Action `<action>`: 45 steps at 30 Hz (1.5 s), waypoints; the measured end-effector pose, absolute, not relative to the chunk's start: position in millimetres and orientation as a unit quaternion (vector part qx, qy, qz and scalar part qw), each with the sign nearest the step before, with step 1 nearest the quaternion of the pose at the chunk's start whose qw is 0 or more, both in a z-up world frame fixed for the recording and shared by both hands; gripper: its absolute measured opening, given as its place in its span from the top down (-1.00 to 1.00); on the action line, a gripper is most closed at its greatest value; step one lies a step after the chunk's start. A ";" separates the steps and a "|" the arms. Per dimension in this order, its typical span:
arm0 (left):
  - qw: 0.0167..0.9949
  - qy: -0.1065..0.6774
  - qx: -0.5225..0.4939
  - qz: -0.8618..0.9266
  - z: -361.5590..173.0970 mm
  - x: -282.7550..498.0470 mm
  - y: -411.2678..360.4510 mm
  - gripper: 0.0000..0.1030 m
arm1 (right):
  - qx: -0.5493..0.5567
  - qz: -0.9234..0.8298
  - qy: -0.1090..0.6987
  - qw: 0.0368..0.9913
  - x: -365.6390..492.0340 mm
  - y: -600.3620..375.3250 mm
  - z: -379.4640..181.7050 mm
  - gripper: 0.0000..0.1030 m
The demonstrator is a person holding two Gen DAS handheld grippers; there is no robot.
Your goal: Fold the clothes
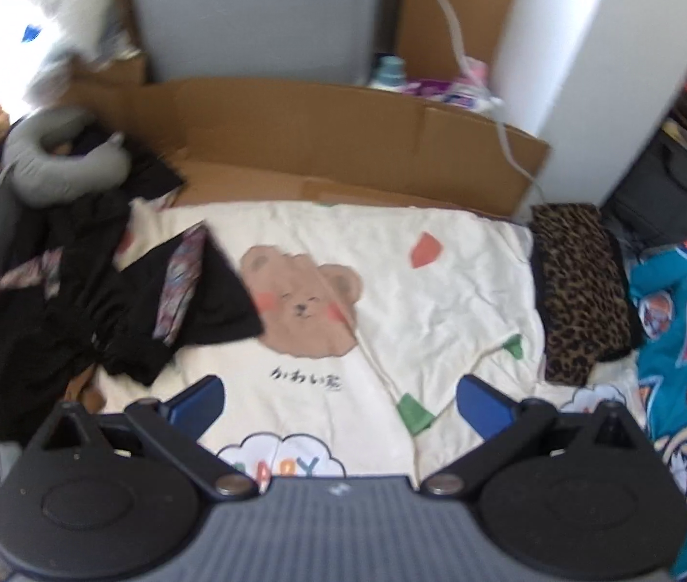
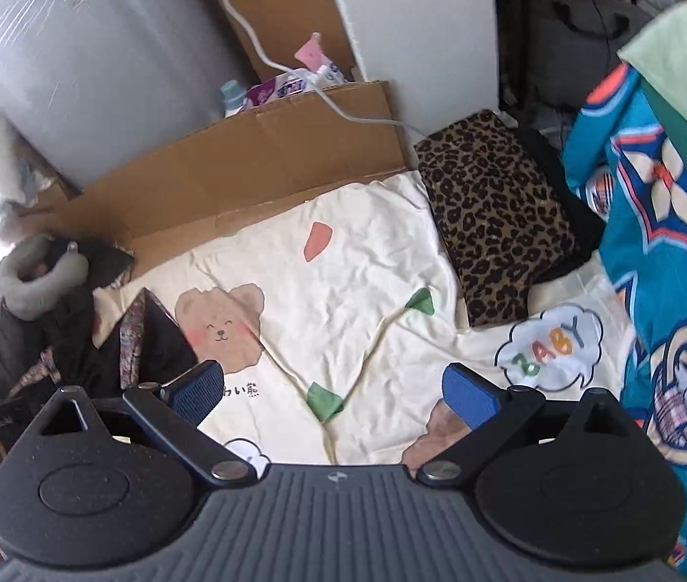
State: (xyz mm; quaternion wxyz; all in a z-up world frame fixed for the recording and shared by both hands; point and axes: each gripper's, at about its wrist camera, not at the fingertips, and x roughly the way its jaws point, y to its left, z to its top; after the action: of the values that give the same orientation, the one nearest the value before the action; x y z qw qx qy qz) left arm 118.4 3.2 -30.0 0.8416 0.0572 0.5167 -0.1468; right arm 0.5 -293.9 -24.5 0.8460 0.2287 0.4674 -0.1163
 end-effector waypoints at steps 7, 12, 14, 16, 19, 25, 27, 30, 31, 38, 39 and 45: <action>0.857 0.494 0.056 -0.137 -42.8 113.6 14.9 -1.00 | 0.200 -0.107 0.472 0.852 2.8 -273.1 -37.9 -0.94; 0.850 0.507 0.057 -0.134 -57.9 112.0 27.7 -1.00 | 0.199 -0.066 0.478 0.853 4.2 -258.8 -42.4 -0.94; 0.852 0.504 0.057 -0.131 -60.8 111.5 29.6 -1.00 | 0.184 -0.065 0.474 0.859 6.6 -255.1 -39.5 -0.94; 0.850 0.507 0.050 -0.137 -63.0 111.7 29.9 -1.00 | 0.167 -0.068 0.471 0.863 7.6 -252.4 -38.5 -0.94; 0.849 0.512 0.046 -0.124 -65.6 113.2 33.0 -1.00 | 0.177 -0.083 0.463 0.865 5.2 -255.8 -38.4 -0.94; 0.842 0.533 0.020 -0.084 -66.6 109.8 38.7 -1.00 | 0.220 -0.075 0.468 0.853 1.8 -254.5 -42.5 -0.94; 0.841 0.535 0.005 -0.077 -63.2 106.9 37.6 -1.00 | 0.214 -0.069 0.473 0.852 3.1 -251.1 -44.5 -0.94; 0.845 0.528 -0.013 -0.083 -52.5 103.0 33.3 -1.00 | 0.218 -0.063 0.474 0.851 1.1 -252.4 -44.6 -0.94; 0.850 0.520 -0.010 -0.084 -48.1 101.0 30.6 -1.00 | 0.212 -0.065 0.477 0.850 1.2 -251.7 -46.0 -0.94; 0.858 0.509 0.005 -0.074 -42.5 88.4 20.8 -1.00 | 0.171 -0.065 0.492 0.851 1.2 -247.0 -54.7 -0.94; 0.857 0.511 0.006 -0.072 -44.0 86.5 20.8 -1.00 | 0.168 -0.063 0.493 0.852 1.2 -246.3 -55.2 -0.94; 0.859 0.510 0.022 -0.050 -48.5 79.7 25.0 -1.00 | 0.152 -0.049 0.504 0.848 6.6 -237.5 -60.0 -0.94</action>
State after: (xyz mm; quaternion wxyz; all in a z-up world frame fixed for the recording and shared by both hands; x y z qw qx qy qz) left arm 79.7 25.0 -48.5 0.8586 0.0222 0.5096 -0.0501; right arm 6.6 -237.5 -60.0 0.8485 0.1520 0.5045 -0.0494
